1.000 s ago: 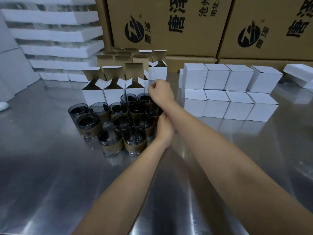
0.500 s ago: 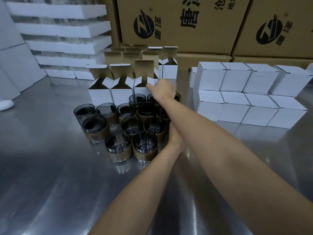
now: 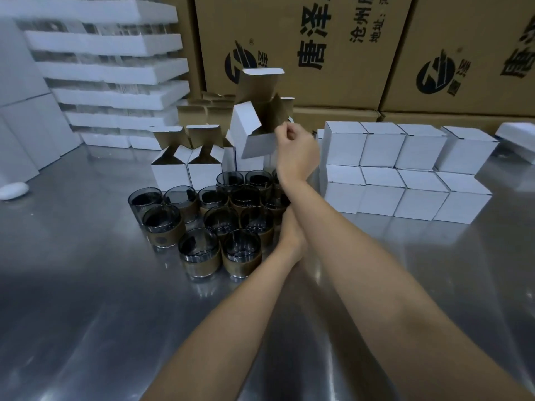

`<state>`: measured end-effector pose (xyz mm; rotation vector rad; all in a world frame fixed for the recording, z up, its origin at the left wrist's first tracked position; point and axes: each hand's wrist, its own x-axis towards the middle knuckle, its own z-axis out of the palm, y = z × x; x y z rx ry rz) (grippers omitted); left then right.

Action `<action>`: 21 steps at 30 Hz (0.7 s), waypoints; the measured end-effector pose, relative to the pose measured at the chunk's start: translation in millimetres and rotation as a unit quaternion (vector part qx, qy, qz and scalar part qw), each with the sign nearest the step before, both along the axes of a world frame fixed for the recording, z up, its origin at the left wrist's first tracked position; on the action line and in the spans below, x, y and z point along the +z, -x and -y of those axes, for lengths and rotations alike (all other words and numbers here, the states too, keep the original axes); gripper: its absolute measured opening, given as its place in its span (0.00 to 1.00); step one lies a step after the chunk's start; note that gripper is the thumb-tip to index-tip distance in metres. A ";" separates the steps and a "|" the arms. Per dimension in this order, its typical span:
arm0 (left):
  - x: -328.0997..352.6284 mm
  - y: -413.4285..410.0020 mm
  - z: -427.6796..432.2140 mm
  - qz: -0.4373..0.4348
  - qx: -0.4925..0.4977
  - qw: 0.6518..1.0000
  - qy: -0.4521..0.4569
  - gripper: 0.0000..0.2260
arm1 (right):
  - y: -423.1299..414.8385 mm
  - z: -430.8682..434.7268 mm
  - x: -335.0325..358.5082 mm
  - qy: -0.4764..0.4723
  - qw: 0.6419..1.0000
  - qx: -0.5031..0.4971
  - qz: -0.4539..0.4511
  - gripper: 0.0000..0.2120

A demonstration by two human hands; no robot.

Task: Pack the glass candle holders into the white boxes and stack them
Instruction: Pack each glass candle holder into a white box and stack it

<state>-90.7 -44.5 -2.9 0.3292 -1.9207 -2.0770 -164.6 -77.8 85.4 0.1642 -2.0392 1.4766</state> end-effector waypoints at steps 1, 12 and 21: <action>1.3 1.2 -0.5 0.011 0.011 1.000 -0.001 0.13 | -7.5 -10.1 4.2 0.013 1.000 -0.003 -0.010 0.11; -4.4 -11.1 -2.6 -0.020 0.063 0.997 0.033 0.10 | -70.3 -156.9 -53.4 0.089 0.995 -0.040 -0.033 0.05; 3.7 -30.8 -11.3 -0.109 0.138 0.979 0.105 0.16 | -66.8 -172.8 -82.8 -0.051 0.998 0.001 0.028 0.07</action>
